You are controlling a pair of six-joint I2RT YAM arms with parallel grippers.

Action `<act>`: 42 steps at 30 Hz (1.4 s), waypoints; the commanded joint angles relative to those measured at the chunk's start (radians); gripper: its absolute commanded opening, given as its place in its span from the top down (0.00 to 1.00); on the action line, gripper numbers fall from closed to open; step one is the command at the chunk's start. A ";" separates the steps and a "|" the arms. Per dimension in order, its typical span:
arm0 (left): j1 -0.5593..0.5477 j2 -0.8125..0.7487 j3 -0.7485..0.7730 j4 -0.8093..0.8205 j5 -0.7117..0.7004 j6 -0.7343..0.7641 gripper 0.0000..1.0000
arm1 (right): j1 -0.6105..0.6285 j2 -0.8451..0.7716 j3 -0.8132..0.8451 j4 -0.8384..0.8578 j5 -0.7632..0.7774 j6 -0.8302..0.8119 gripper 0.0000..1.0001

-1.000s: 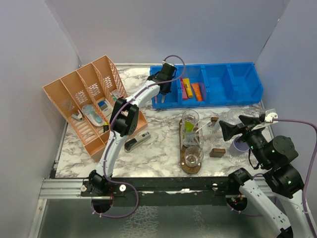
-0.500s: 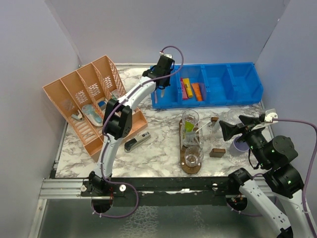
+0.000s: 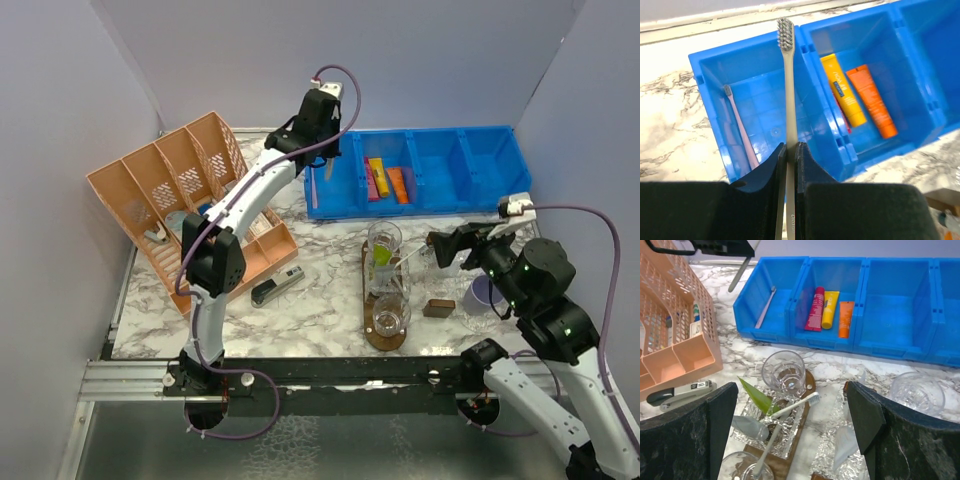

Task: Prepare toiletry sets of a toothbrush and toothpaste on the tray
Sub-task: Pick up the toothbrush from the storage box.

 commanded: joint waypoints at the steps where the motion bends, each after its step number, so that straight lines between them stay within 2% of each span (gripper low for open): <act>1: 0.004 -0.135 -0.062 0.036 0.086 0.000 1.00 | 0.004 0.081 0.062 0.050 -0.088 0.083 0.10; 8: 0.004 -0.297 -0.277 0.157 0.228 -0.040 1.00 | 0.004 0.310 0.145 0.134 -0.320 0.213 0.11; 15: 0.004 -0.499 -0.546 0.378 0.403 -0.064 1.00 | 0.004 0.466 0.226 0.221 -0.421 0.381 0.12; 22: 0.003 -0.654 -0.802 0.570 0.523 -0.030 1.00 | 0.003 0.544 0.205 0.431 -0.527 0.551 0.26; 29: 0.001 -0.743 -0.924 0.702 0.587 -0.040 1.00 | 0.003 0.651 0.246 0.510 -0.552 0.581 0.32; 42: -0.001 -0.739 -0.955 0.721 0.617 -0.069 1.00 | 0.002 0.776 0.258 0.621 -0.458 0.570 0.42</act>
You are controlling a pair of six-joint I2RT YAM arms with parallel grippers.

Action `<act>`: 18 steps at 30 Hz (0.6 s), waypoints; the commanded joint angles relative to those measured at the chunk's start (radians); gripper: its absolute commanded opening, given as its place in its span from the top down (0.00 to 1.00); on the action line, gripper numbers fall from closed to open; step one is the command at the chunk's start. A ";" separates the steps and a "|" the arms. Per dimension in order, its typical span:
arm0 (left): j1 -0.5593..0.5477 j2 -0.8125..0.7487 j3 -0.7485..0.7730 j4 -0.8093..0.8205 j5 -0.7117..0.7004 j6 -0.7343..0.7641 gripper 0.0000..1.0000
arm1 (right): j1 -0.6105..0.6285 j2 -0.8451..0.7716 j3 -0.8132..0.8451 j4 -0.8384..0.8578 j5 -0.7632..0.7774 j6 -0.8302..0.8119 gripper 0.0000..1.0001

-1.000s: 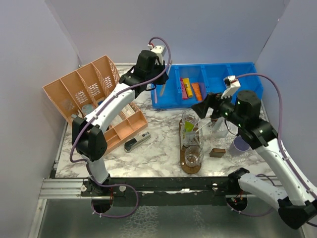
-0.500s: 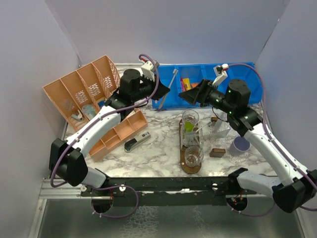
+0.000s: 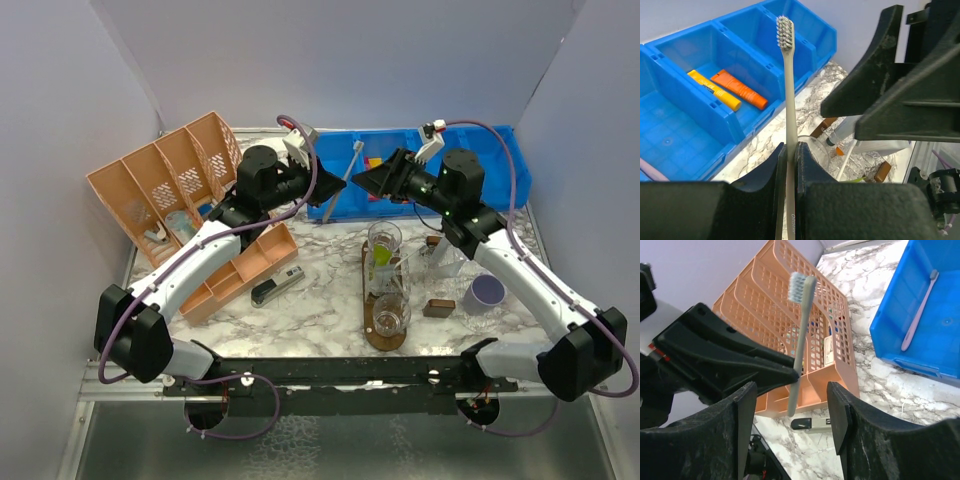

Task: Prepare toiletry sets of a toothbrush and toothpaste on the tray
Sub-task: Pick up the toothbrush from the storage box.

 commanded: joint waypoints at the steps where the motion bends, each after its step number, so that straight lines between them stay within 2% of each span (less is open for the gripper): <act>1: -0.001 -0.016 -0.011 0.049 0.038 -0.014 1.00 | 0.003 0.054 0.041 0.090 0.047 0.012 0.43; 10: -0.002 -0.003 -0.016 0.050 0.035 -0.015 1.00 | 0.003 0.168 0.087 0.191 0.011 0.056 0.53; 18: -0.002 0.007 -0.014 0.045 0.034 -0.018 1.00 | 0.003 0.186 0.070 0.230 -0.019 0.091 0.79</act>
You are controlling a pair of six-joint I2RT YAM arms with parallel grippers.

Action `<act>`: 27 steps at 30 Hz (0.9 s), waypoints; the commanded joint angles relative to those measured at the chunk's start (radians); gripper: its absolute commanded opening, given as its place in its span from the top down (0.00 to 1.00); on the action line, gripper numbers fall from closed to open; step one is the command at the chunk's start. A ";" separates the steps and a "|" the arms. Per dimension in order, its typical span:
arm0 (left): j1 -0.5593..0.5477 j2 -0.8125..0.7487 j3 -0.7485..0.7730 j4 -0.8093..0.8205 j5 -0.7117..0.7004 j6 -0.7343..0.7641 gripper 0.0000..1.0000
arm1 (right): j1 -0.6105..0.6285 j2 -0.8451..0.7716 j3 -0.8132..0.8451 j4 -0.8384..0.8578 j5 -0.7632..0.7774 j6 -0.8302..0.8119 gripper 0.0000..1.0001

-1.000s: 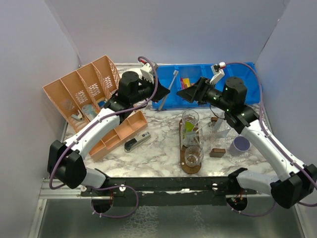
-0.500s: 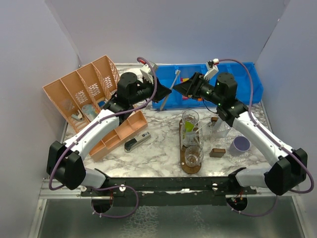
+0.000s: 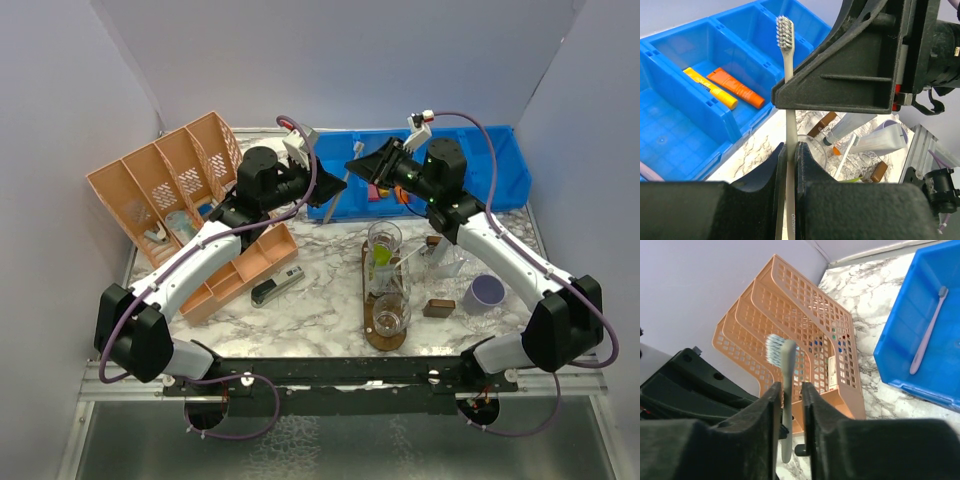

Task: Prepare toiletry sets of a toothbrush and toothpaste on the tray
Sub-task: Pick up the toothbrush from the storage box.

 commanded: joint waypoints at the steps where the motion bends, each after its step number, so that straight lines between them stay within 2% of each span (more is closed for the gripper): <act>1: -0.003 0.006 -0.002 0.029 0.025 -0.006 1.00 | 0.003 0.001 0.003 0.078 -0.036 0.027 0.82; 6: -0.003 0.011 -0.001 0.024 0.022 -0.007 1.00 | 0.003 -0.001 -0.013 0.098 -0.053 0.044 0.99; 11: -0.003 0.006 0.008 0.006 0.023 0.001 0.98 | 0.002 -0.023 -0.044 0.125 -0.058 0.066 0.99; 13: -0.003 -0.004 0.000 0.004 0.023 0.014 0.86 | 0.003 -0.039 -0.060 0.131 -0.058 0.073 0.99; 16: -0.003 -0.019 -0.011 0.005 0.024 0.033 0.53 | 0.002 -0.079 -0.088 0.120 -0.049 0.062 0.99; 17: -0.003 -0.023 -0.015 0.005 0.025 0.039 0.46 | 0.001 -0.094 -0.097 0.107 -0.038 0.053 0.99; 22: -0.003 -0.050 -0.024 0.004 0.018 0.077 0.28 | 0.001 -0.185 -0.127 0.040 0.045 0.000 0.99; 23: -0.003 -0.056 -0.027 0.006 0.013 0.082 0.08 | 0.001 -0.201 -0.124 0.018 0.064 -0.016 0.99; 24: -0.003 -0.063 -0.031 0.005 0.005 0.093 0.02 | 0.001 -0.216 -0.122 -0.004 0.085 -0.034 0.99; 27: -0.003 -0.089 -0.048 0.003 -0.051 0.127 0.01 | 0.001 -0.268 -0.119 -0.088 0.142 -0.096 0.99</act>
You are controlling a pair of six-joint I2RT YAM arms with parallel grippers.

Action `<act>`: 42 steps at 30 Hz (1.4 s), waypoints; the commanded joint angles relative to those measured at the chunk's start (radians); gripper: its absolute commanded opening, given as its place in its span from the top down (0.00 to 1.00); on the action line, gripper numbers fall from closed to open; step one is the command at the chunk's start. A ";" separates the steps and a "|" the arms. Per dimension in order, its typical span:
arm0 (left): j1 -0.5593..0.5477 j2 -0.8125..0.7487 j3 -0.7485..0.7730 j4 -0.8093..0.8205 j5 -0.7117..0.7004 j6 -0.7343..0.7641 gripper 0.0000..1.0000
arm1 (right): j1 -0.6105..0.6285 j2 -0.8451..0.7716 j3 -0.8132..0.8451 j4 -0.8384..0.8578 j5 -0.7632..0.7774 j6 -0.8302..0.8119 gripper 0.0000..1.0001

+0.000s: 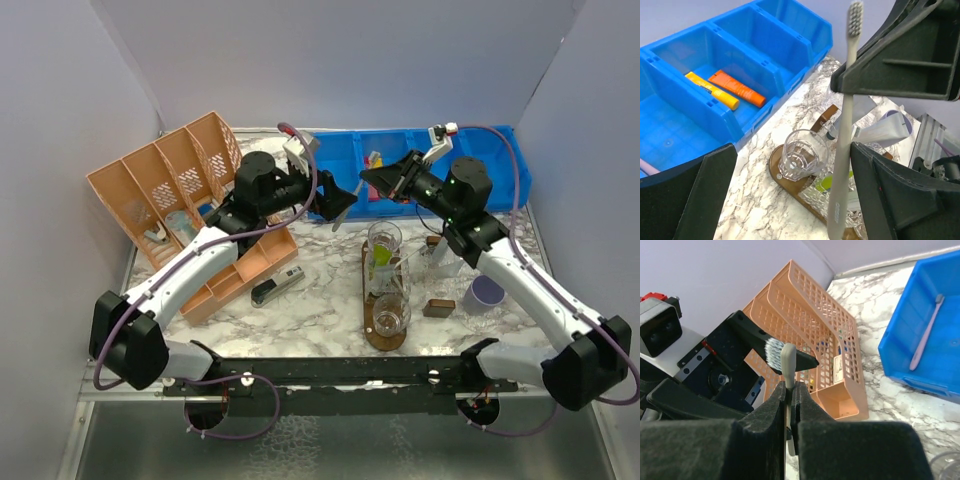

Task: Prepare toiletry sets of a toothbrush and toothpaste on the tray
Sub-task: Pick up the toothbrush from the storage box, then place the toothbrush in the cup.

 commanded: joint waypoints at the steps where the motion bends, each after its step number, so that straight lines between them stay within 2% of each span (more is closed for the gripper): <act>1: 0.000 -0.066 -0.027 0.009 -0.082 0.079 0.01 | 0.001 -0.096 0.015 -0.145 0.132 -0.125 0.99; 10: 0.000 -0.119 -0.052 -0.051 -0.404 0.117 0.01 | 0.001 -0.332 0.118 -0.585 0.495 -0.388 0.99; 13: 0.000 -0.122 -0.051 -0.058 -0.433 0.121 0.01 | 0.001 -0.423 0.177 -0.708 0.654 -0.488 0.99; 16: 0.000 -0.125 -0.057 -0.051 -0.429 0.122 0.01 | 0.001 -0.520 0.181 -0.750 0.767 -0.590 0.99; 22: 0.000 -0.114 -0.065 -0.045 -0.427 0.123 0.01 | 0.001 -0.647 0.088 -0.675 1.018 -0.752 0.99; 27: 0.000 -0.096 -0.061 -0.049 -0.435 0.131 0.01 | 0.001 -0.616 -0.025 -0.527 1.185 -0.828 0.99; 29: 0.000 -0.091 -0.060 -0.052 -0.434 0.134 0.01 | 0.001 -0.552 -0.030 -0.512 1.275 -0.789 0.99; 31: 0.000 -0.088 -0.059 -0.053 -0.437 0.138 0.01 | 0.001 -0.475 -0.020 -0.559 1.349 -0.685 0.99; 37: 0.000 -0.071 -0.053 -0.059 -0.419 0.135 0.01 | -0.019 -0.362 -0.089 -0.431 1.300 -0.634 0.99; 40: 0.000 -0.072 -0.049 -0.062 -0.411 0.132 0.01 | -0.077 -0.322 -0.099 -0.459 1.276 -0.585 0.99; 42: 0.000 -0.077 -0.046 -0.063 -0.406 0.131 0.01 | -0.130 -0.316 -0.132 -0.399 1.224 -0.600 0.99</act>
